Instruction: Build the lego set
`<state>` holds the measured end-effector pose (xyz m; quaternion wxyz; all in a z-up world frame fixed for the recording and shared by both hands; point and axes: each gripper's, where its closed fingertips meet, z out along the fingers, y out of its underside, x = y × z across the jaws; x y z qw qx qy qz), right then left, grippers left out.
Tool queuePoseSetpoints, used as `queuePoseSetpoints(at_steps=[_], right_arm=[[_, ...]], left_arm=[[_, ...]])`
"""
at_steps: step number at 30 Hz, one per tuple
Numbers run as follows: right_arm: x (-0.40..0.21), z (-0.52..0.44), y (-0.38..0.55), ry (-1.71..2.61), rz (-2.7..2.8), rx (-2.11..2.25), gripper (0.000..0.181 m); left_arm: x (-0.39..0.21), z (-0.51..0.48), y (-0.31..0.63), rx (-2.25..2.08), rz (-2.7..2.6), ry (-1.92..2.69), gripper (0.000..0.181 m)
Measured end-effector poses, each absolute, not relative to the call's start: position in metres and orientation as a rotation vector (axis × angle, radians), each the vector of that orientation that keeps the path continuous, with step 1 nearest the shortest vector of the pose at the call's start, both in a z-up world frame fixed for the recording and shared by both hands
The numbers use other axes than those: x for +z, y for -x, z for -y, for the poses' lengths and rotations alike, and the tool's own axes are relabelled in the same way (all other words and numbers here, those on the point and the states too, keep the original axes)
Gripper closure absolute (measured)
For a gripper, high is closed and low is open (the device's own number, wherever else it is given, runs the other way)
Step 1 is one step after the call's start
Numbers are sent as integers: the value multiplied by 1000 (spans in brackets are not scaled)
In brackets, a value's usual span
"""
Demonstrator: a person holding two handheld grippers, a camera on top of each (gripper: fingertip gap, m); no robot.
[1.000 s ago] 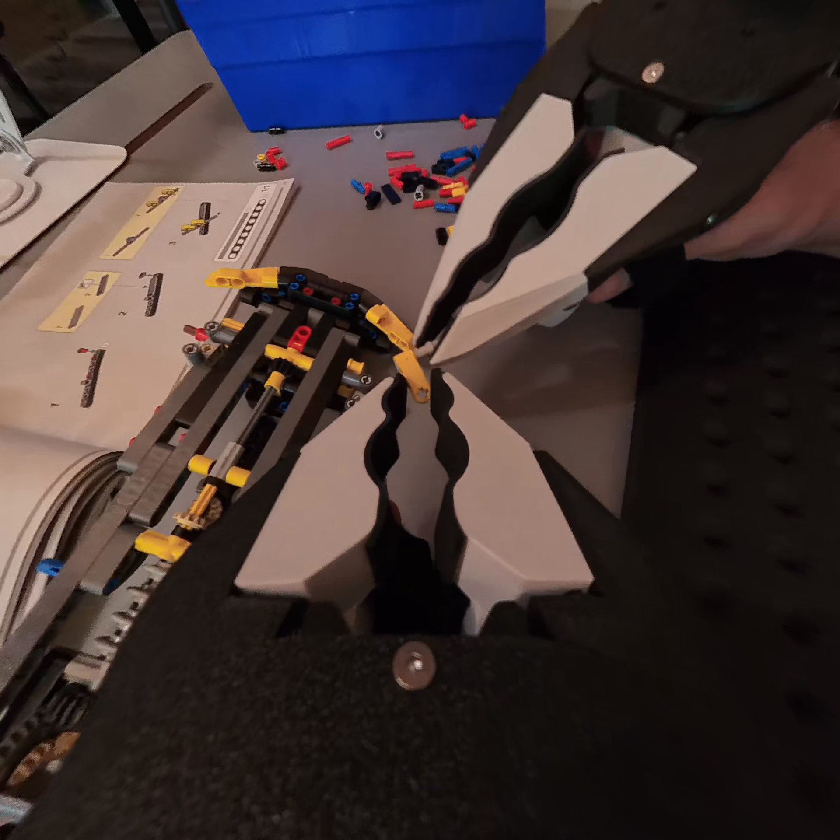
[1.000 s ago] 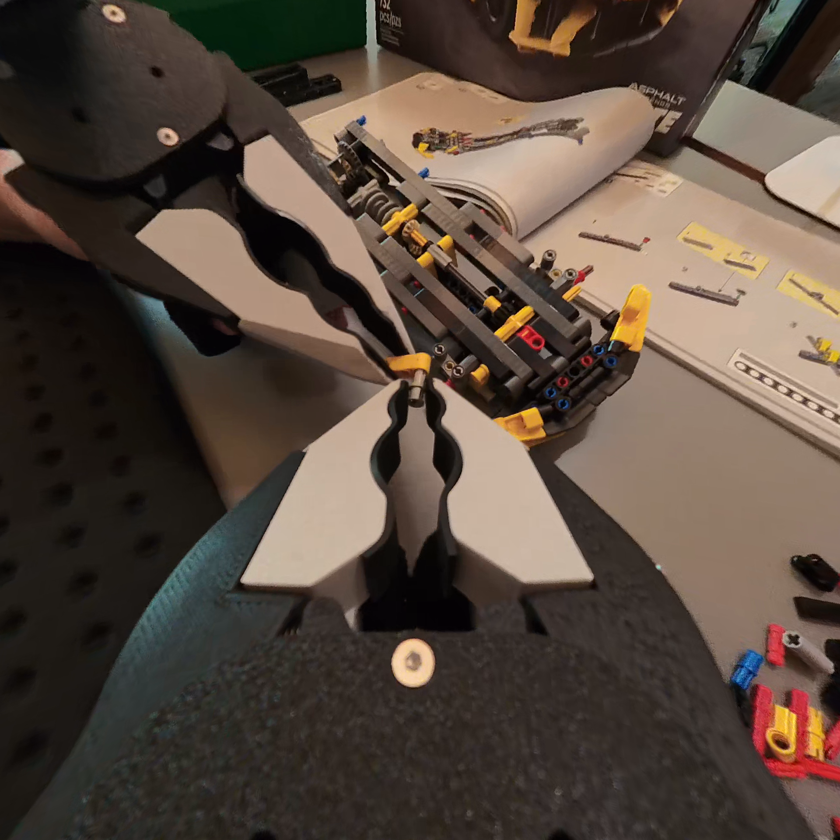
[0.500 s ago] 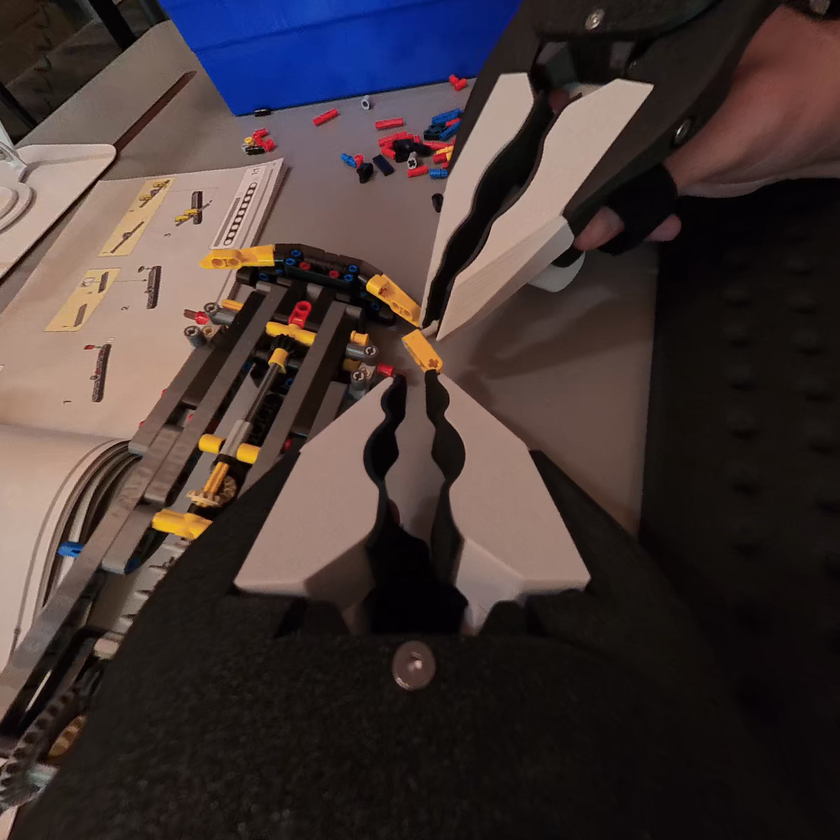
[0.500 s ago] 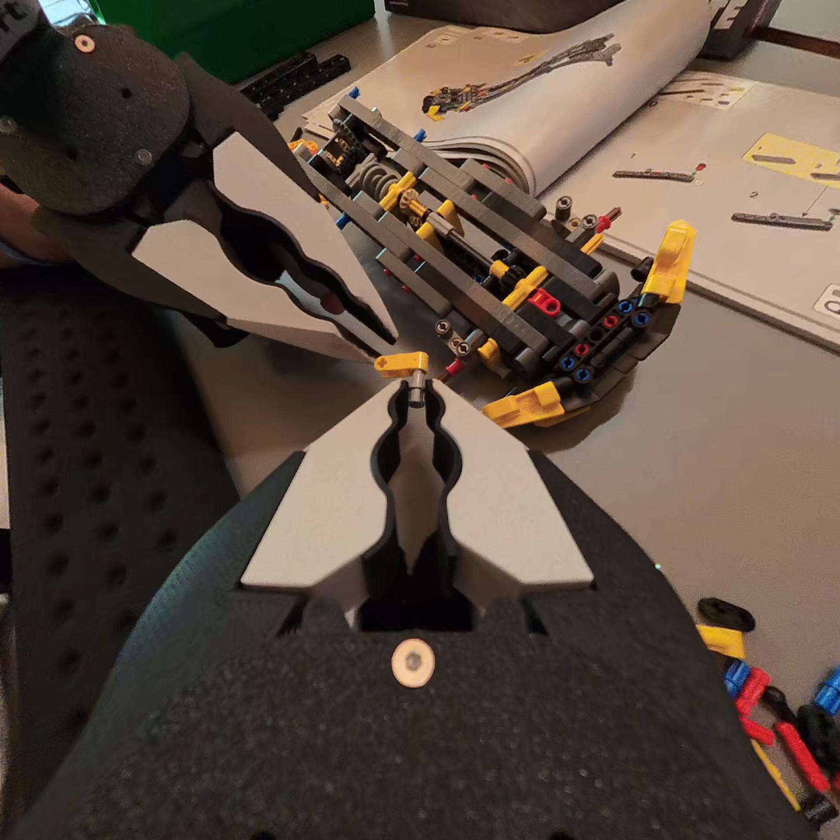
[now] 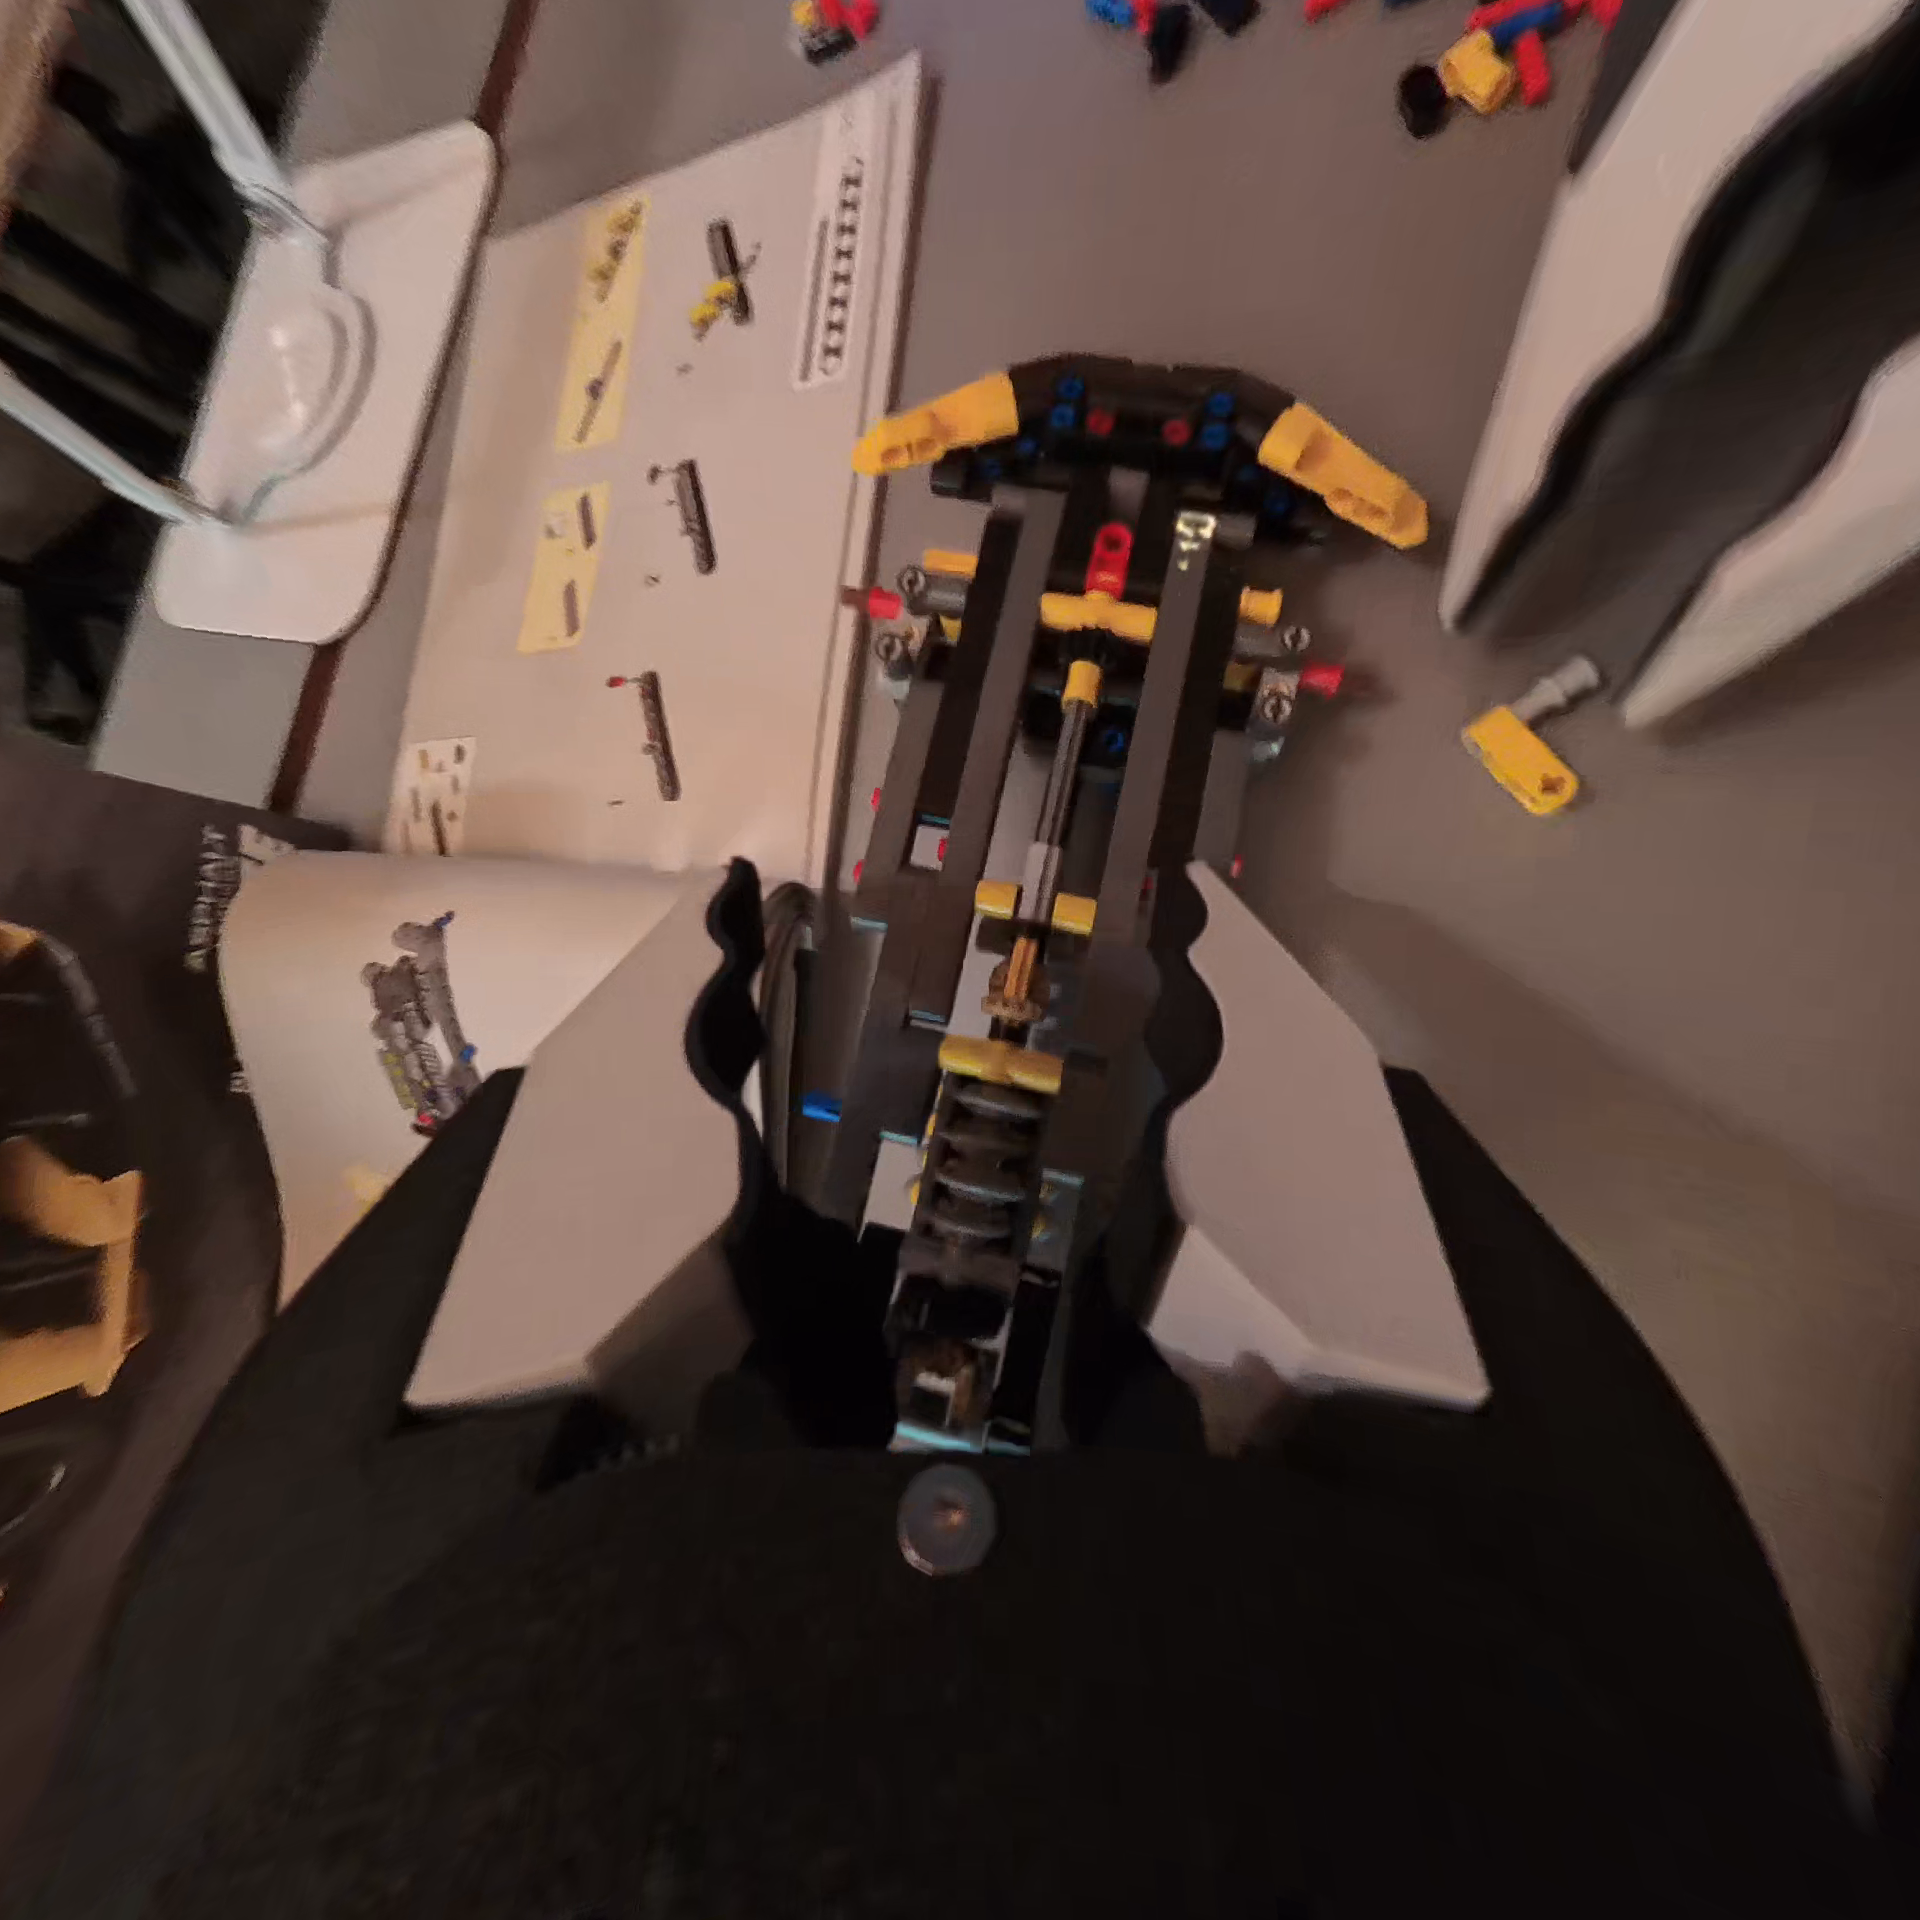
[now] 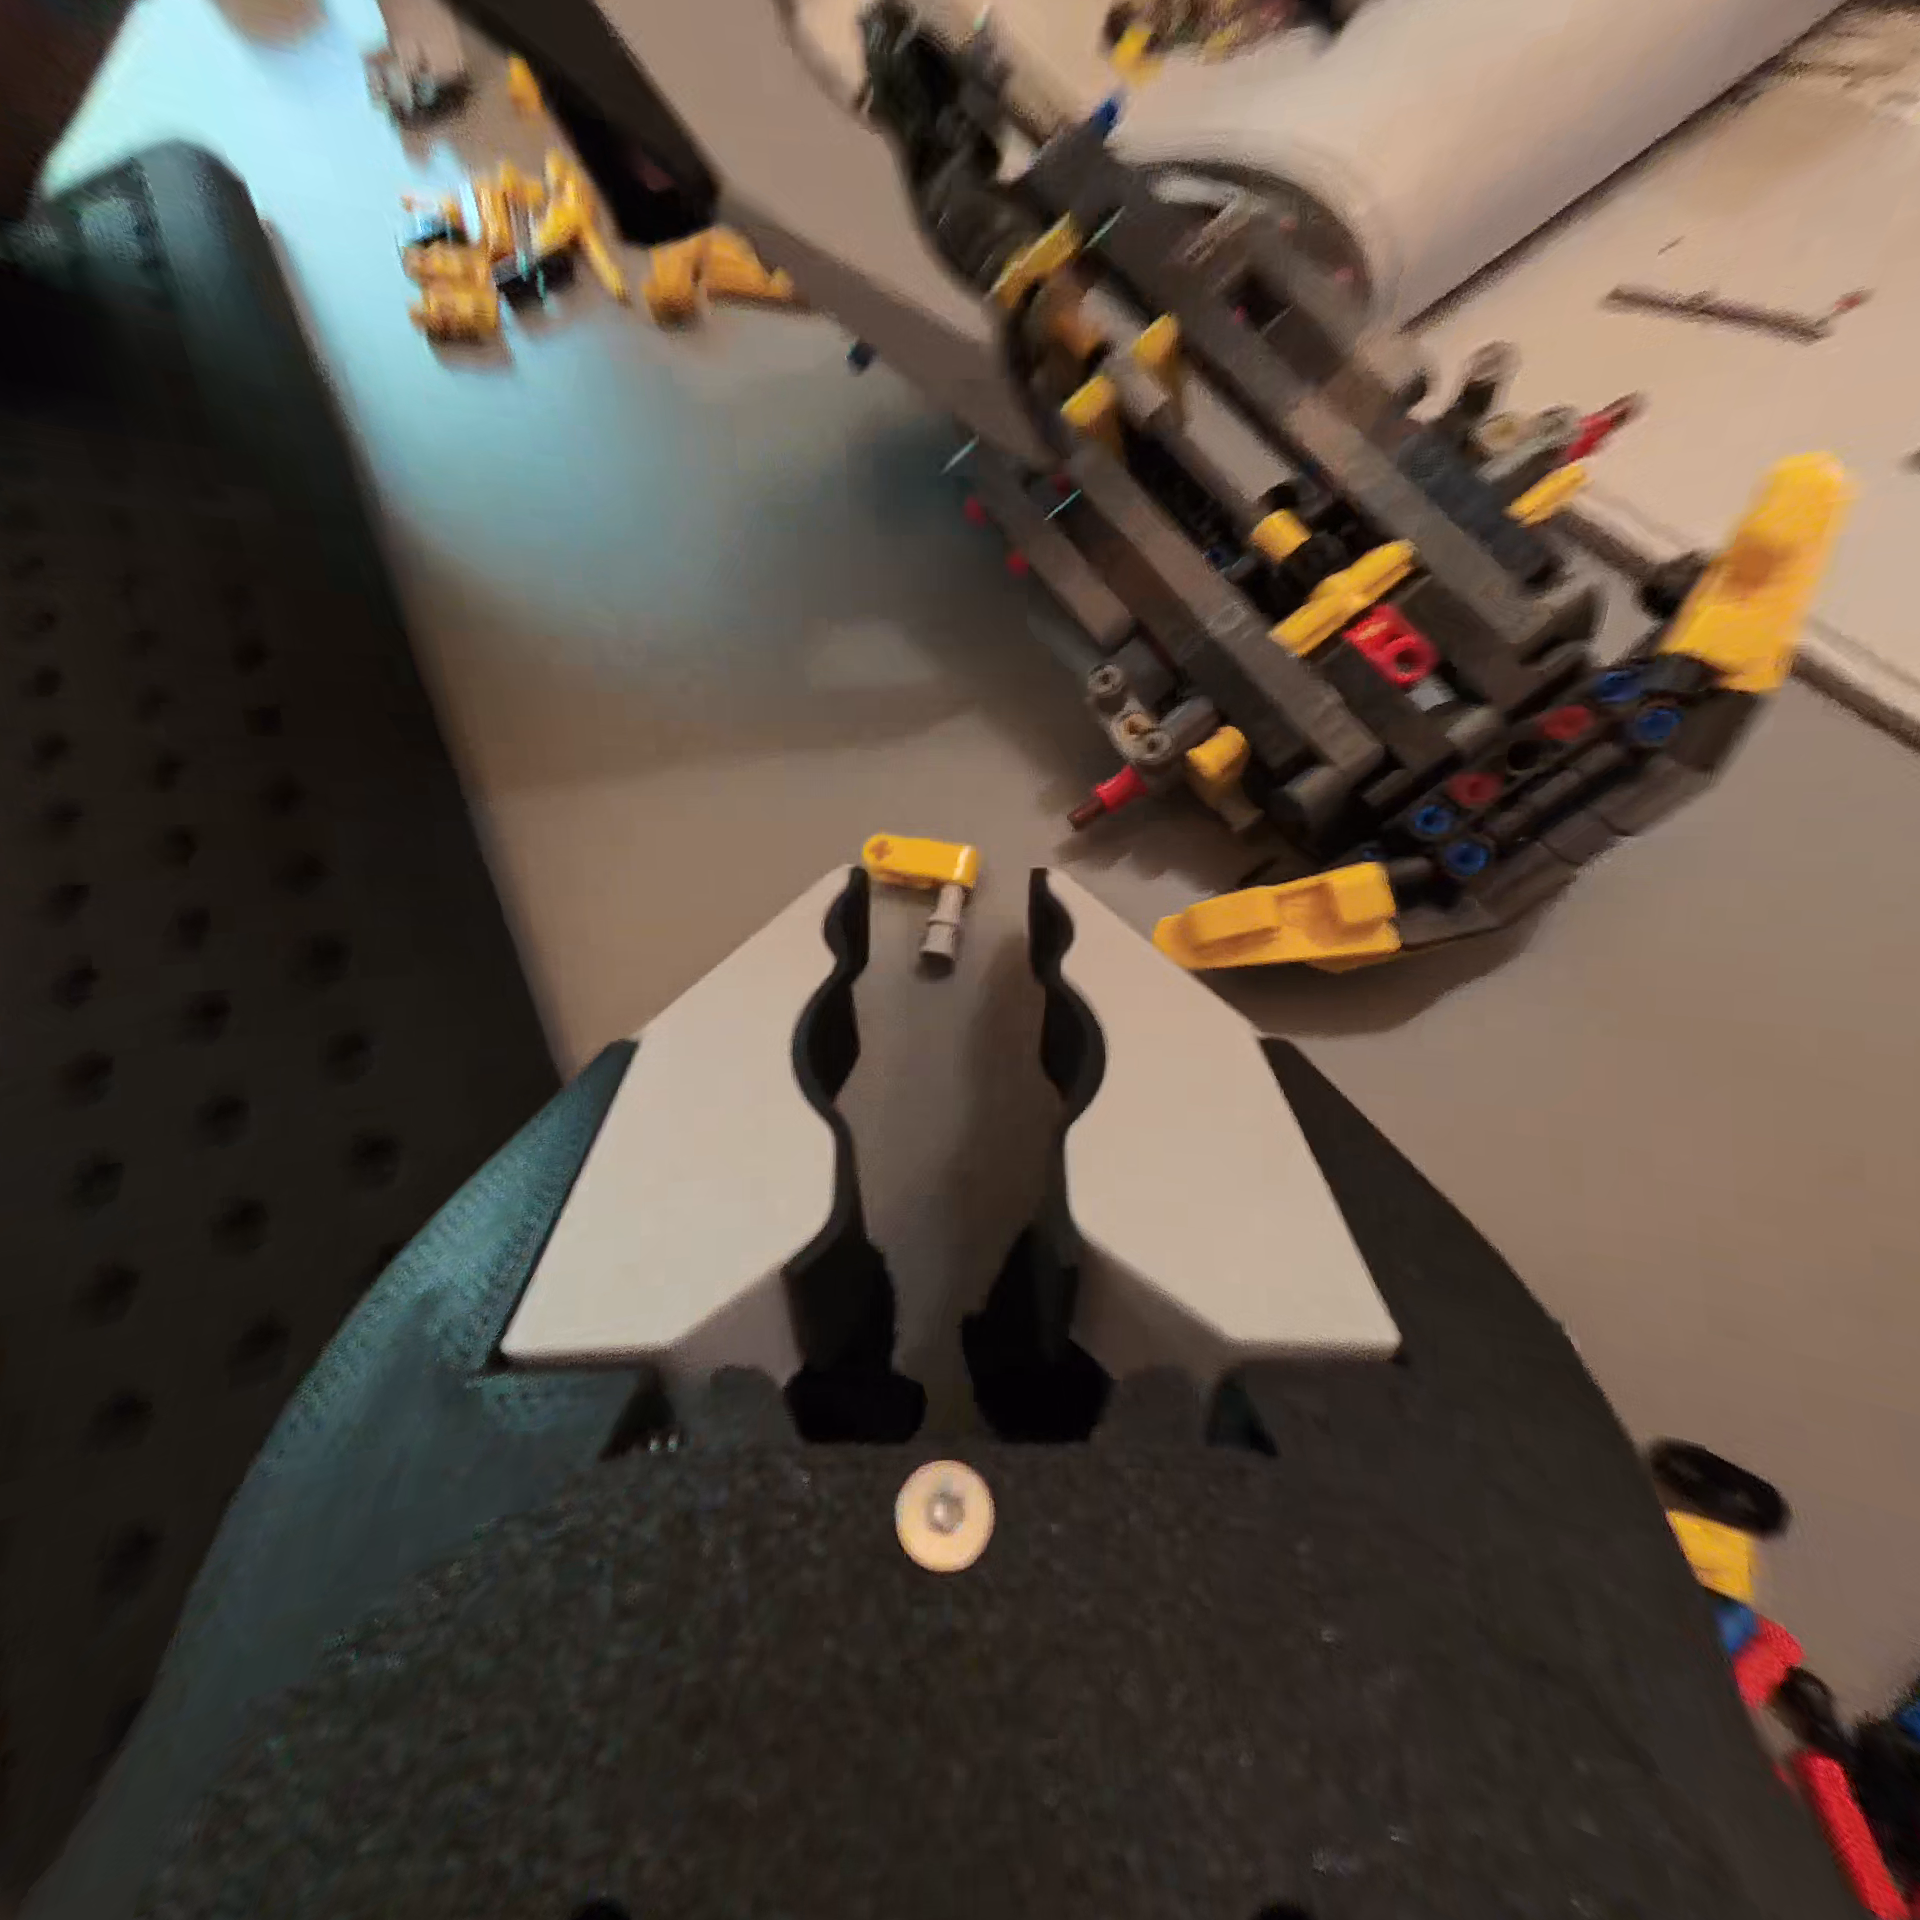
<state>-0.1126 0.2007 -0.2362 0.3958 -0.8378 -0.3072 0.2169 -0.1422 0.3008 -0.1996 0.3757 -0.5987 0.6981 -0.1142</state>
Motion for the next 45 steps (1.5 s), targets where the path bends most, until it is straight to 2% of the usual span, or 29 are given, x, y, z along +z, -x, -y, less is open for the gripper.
queuePoseSetpoints(at_steps=[3,5,6,9,13,17,19,21,24,30,33,34,37,45], right_arm=[[-211,-227,73,2052,544,531,149],[-198,-247,48,2029,387,614,133],[-201,-255,41,2061,343,680,124],[-222,-266,41,2220,361,863,119],[-227,-281,54,2280,404,1044,121],[-233,-281,66,2347,487,1229,139],[-231,-278,69,2339,505,1296,144],[-230,-276,71,2322,515,1345,149],[-229,-274,74,2317,497,1405,151],[-214,-268,73,2222,687,1196,152],[-193,-266,73,2086,812,1016,154],[-184,-265,74,2025,850,955,155],[-162,-260,77,1855,964,712,154],[-164,-236,76,1690,1274,105,154]], left_arm=[[-196,-314,161,-310,-1835,1609,95],[-195,-322,183,-334,-1840,1684,84],[-196,-326,195,-344,-1825,1728,82],[-204,-332,227,-428,-1748,1855,80],[-217,-325,244,-619,-1630,1993,90],[-221,-326,252,-683,-1531,2062,98],[-220,-326,254,-724,-1490,2063,116],[-221,-320,251,-827,-1474,2070,125],[-227,-316,246,-904,-1476,2074,128],[-232,-311,247,-873,-1530,2001,132],[-226,-312,246,-853,-1519,1929,143],[-223,-314,244,-844,-1498,1910,152],[-218,-318,241,-794,-1469,1836,154],[-221,-311,238,-473,-1599,1557,154]])
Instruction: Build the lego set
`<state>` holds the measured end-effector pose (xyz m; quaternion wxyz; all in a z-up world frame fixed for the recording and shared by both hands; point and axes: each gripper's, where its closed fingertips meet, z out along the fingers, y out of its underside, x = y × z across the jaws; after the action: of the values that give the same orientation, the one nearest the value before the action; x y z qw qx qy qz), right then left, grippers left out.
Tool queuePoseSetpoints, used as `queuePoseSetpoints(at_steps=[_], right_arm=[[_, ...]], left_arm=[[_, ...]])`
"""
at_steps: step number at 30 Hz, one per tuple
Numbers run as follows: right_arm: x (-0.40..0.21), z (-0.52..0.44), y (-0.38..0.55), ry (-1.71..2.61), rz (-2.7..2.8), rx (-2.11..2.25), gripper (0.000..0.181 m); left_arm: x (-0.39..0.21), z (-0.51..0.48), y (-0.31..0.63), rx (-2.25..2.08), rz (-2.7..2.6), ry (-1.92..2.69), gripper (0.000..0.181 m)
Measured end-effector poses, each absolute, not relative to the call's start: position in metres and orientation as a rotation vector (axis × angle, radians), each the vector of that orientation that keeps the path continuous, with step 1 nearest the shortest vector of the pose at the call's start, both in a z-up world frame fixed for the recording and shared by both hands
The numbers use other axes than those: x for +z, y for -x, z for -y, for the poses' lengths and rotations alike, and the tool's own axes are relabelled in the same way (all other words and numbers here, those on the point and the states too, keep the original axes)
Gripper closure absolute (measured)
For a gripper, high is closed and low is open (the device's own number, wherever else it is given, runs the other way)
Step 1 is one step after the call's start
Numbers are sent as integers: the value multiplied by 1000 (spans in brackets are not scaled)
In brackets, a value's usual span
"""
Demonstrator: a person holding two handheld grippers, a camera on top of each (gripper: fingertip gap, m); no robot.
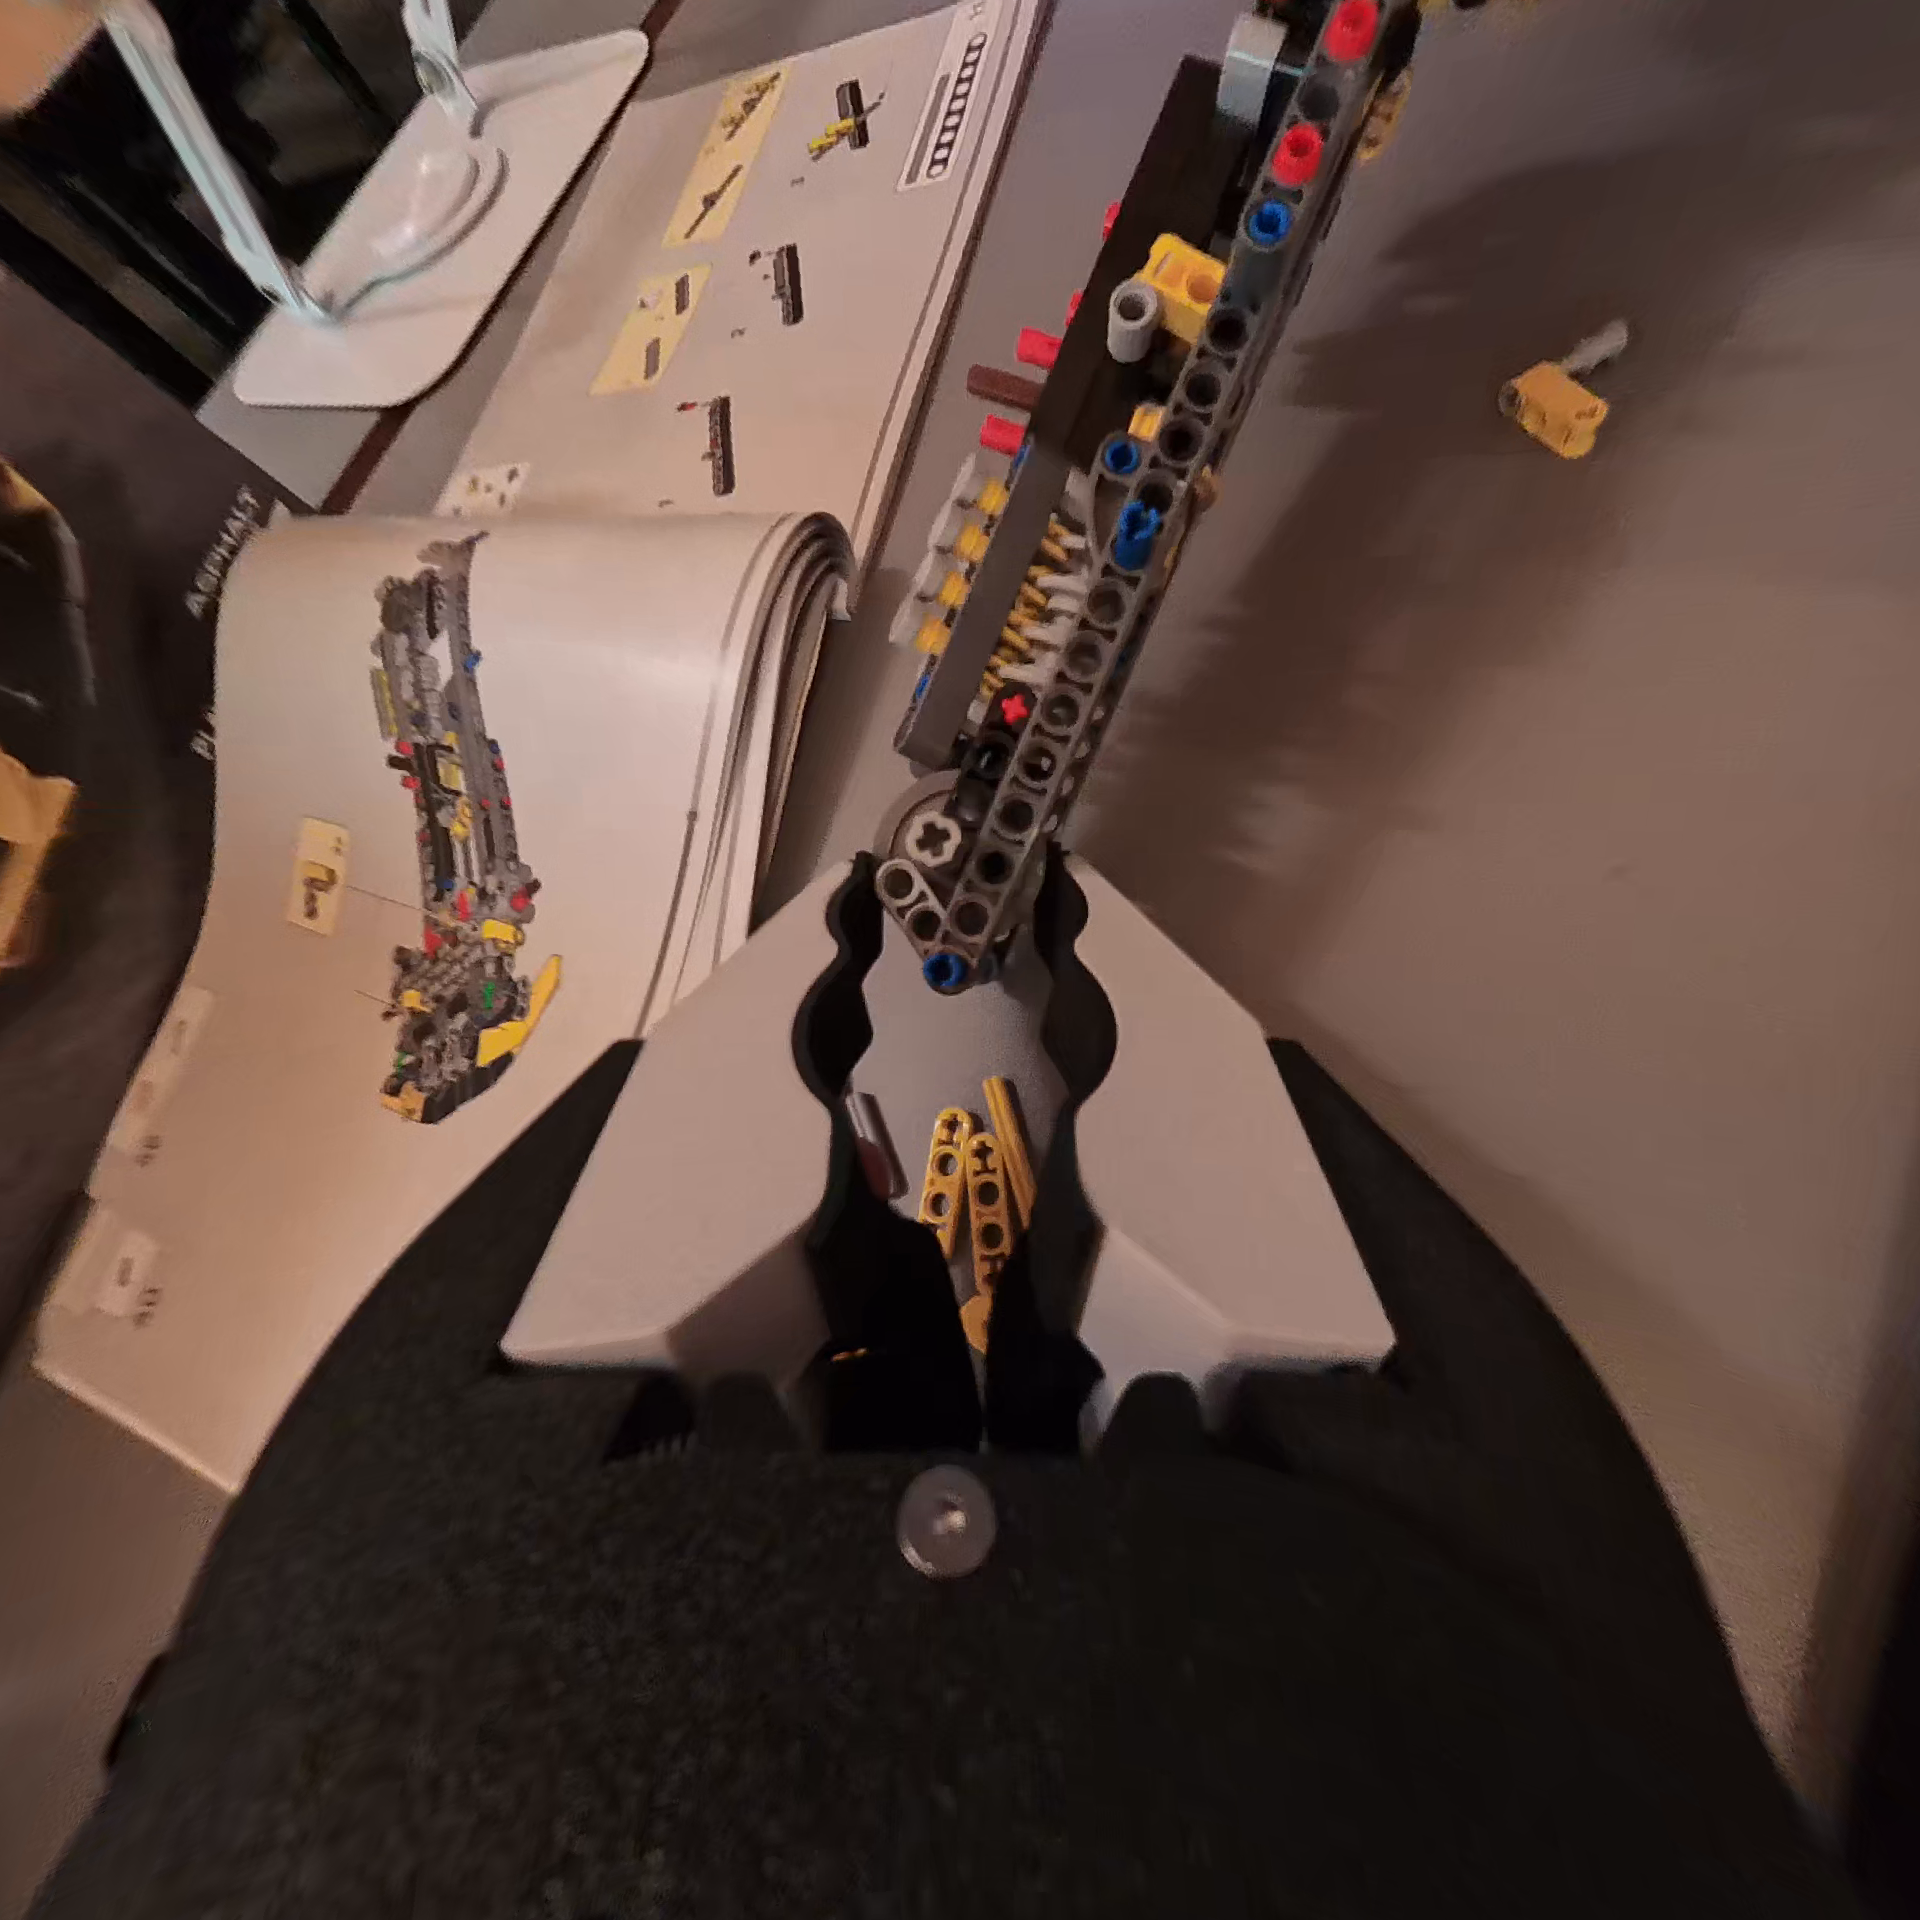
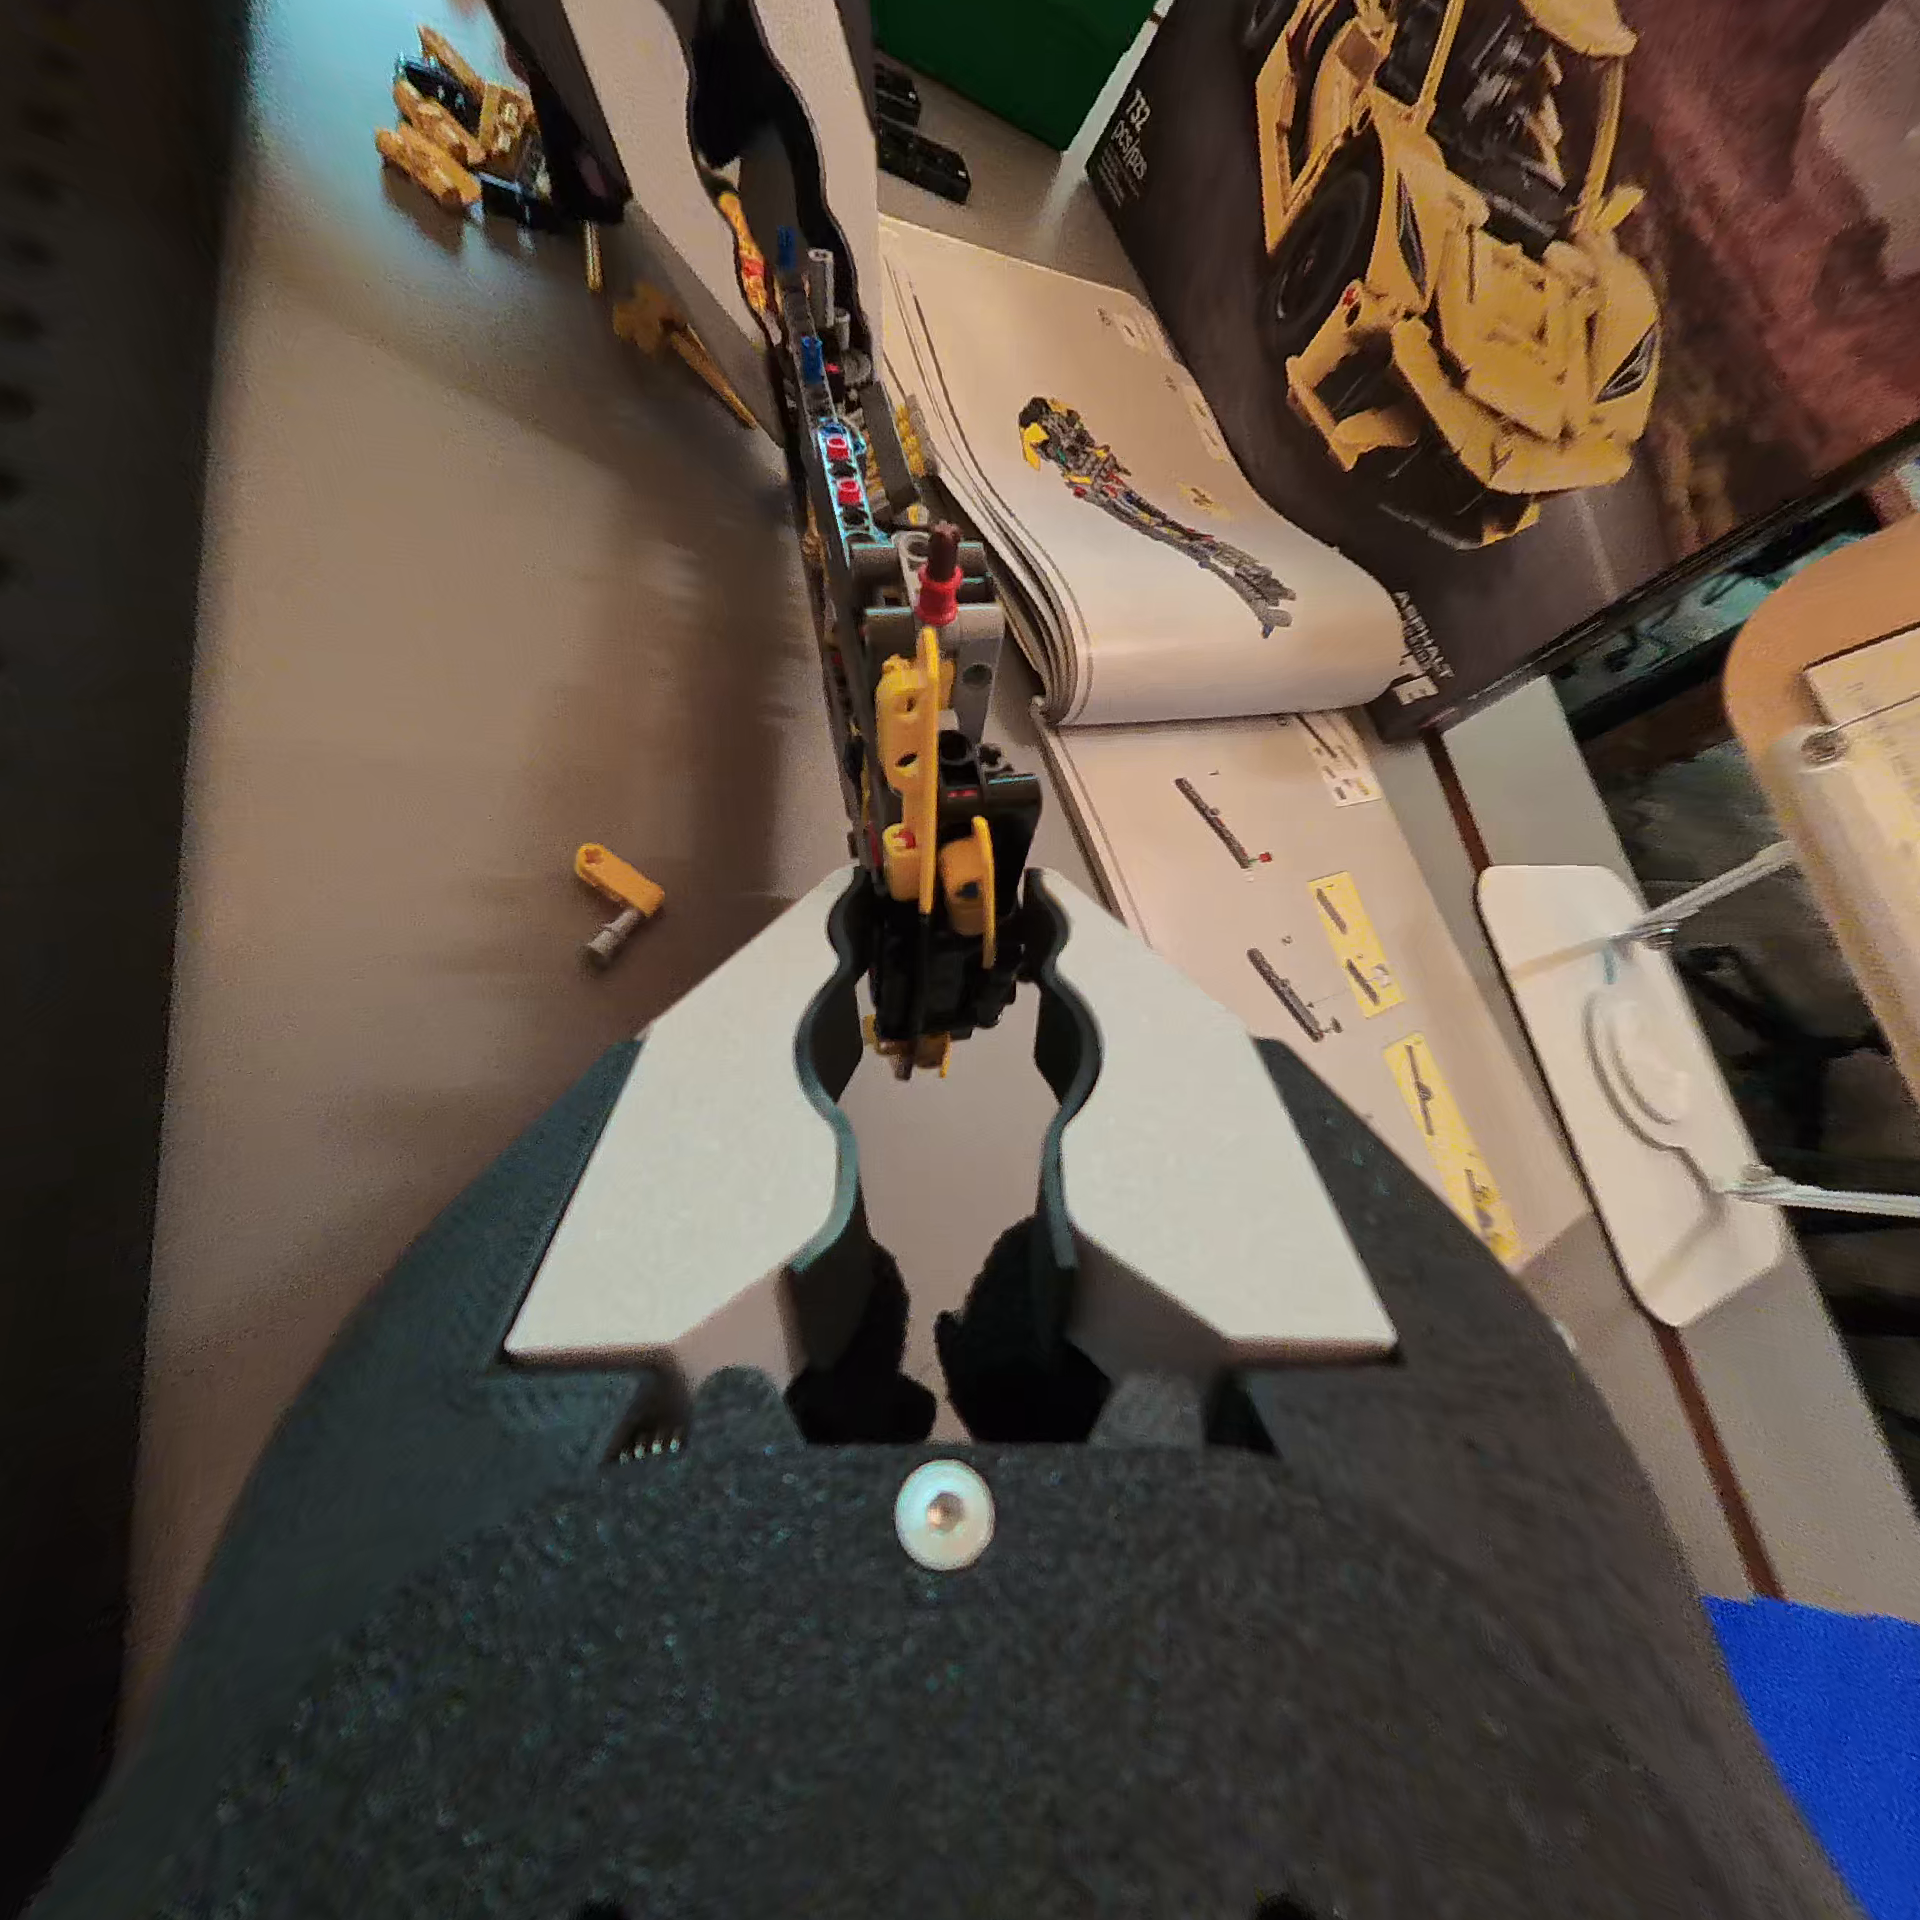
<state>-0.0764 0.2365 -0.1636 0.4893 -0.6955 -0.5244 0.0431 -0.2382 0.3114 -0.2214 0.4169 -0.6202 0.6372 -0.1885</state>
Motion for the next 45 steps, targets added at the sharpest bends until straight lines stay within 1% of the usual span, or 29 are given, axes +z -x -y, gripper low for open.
queuePoseSetpoints(at_steps=[5,7,9,12,14,16,17,20,23,26,30,33,35,36,37,40,43,45], right_arm=[[-178,-221,76,1652,1314,-170,154],[-182,-214,79,1579,1329,-286,154],[-184,-209,82,1507,1329,-356,154],[-191,-202,84,1460,1348,-419,154],[-198,-199,83,1433,1373,-461,154],[-204,-199,82,1389,1408,-522,154],[-206,-199,81,1356,1426,-557,154],[-209,-204,79,1303,1437,-595,154],[-209,-205,80,1293,1439,-593,154],[-208,-204,81,1312,1434,-563,154],[-206,-205,81,1358,1420,-497,154],[-200,-204,83,1450,1379,-342,154],[-194,-205,84,1532,1339,-207,154],[-191,-205,84,1573,1317,-141,154],[-189,-205,85,1614,1295,-63,154],[-184,-206,86,1699,1238,129,154],[-182,-208,84,1736,1215,233,154],[-182,-209,84,1746,1221,263,154]], left_arm=[[-222,-304,238,-416,-1604,1521,153],[-225,-296,240,-434,-1617,1559,150],[-228,-290,243,-480,-1618,1629,139],[-224,-283,252,-550,-1605,1685,128],[-210,-282,256,-628,-1570,1696,126],[-192,-272,250,-805,-1590,1705,116],[-185,-268,243,-869,-1620,1701,116],[-175,-257,211,-960,-1768,1617,118],[-179,-256,183,-937,-1878,1581,120],[-185,-255,171,-867,-1949,1545,123],[-179,-250,167,-821,-1923,1480,124],[-176,-237,174,-710,-1965,1353,122],[-172,-218,177,-702,-1997,1250,130],[-169,-215,176,-664,-1978,1202,131],[-168,-217,174,-599,-1950,1160,137],[-171,-232,171,-418,-1907,1138,138],[-175,-231,163,-465,-1941,1158,139],[-181,-226,158,-515,-2032,1161,144]])
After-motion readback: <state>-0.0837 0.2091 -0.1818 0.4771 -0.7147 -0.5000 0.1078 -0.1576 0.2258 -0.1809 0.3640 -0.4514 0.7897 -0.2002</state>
